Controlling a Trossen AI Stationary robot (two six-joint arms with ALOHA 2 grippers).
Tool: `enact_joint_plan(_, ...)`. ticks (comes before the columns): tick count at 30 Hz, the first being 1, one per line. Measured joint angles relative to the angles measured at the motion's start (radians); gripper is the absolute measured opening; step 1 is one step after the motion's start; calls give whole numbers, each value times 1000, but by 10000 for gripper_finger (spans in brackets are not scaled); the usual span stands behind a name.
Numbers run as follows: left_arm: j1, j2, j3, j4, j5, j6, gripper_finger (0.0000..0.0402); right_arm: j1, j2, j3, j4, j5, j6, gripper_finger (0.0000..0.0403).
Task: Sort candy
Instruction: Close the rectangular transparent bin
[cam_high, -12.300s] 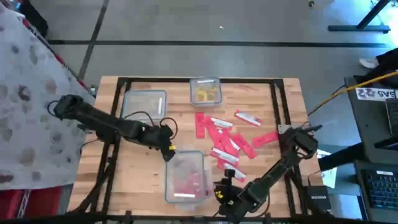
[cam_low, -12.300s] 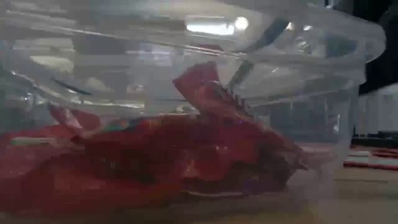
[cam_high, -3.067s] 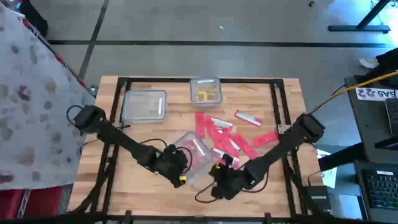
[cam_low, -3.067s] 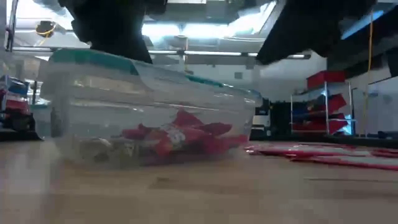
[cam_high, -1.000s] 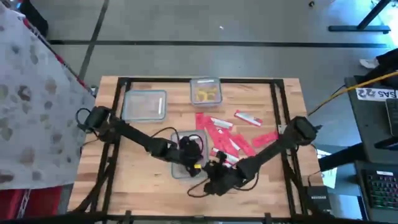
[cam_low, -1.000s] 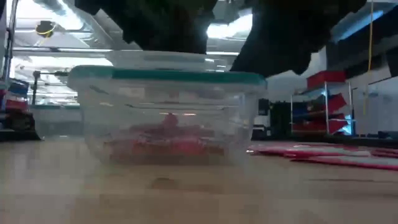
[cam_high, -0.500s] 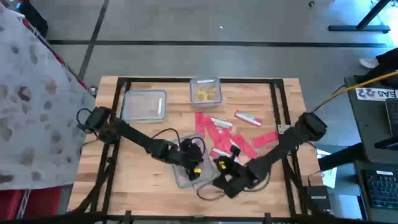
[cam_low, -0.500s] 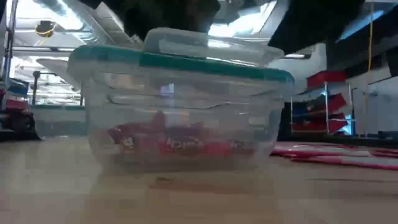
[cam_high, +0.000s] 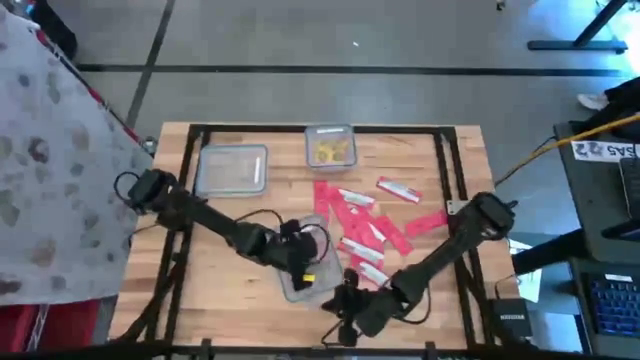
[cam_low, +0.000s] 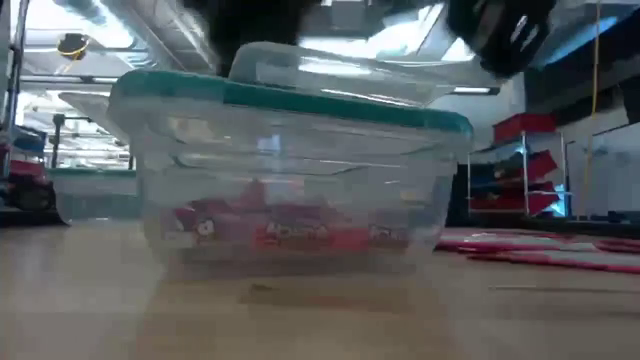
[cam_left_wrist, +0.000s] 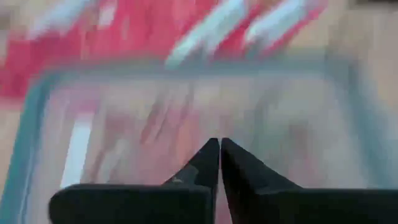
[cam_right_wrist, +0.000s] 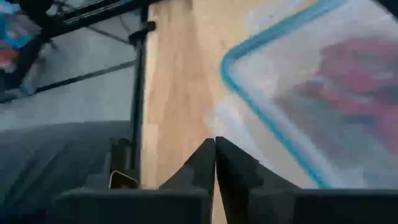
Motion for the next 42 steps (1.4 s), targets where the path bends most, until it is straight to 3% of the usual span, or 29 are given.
enact_joint_plan(8,-18,4,-115,136,-2,-114,0,-37,43,3,-105,67,88,0)
enact_joint_plan(20,-57,11,-246,377,-40,-231,0,-64,41,0,-175,226,85,0)
enact_joint_plan(25,-58,14,-269,446,-40,-247,0,-86,41,1,-205,242,80,0)
enact_joint_plan(31,-58,20,-272,503,-49,-227,0,-89,-6,0,-424,309,149,0)
enact_joint_plan(37,-66,-5,-221,500,6,-86,0,-103,-75,3,-744,503,358,0)
enact_joint_plan(42,-36,-20,-202,477,-10,-4,0,-57,-133,5,-775,484,384,0)
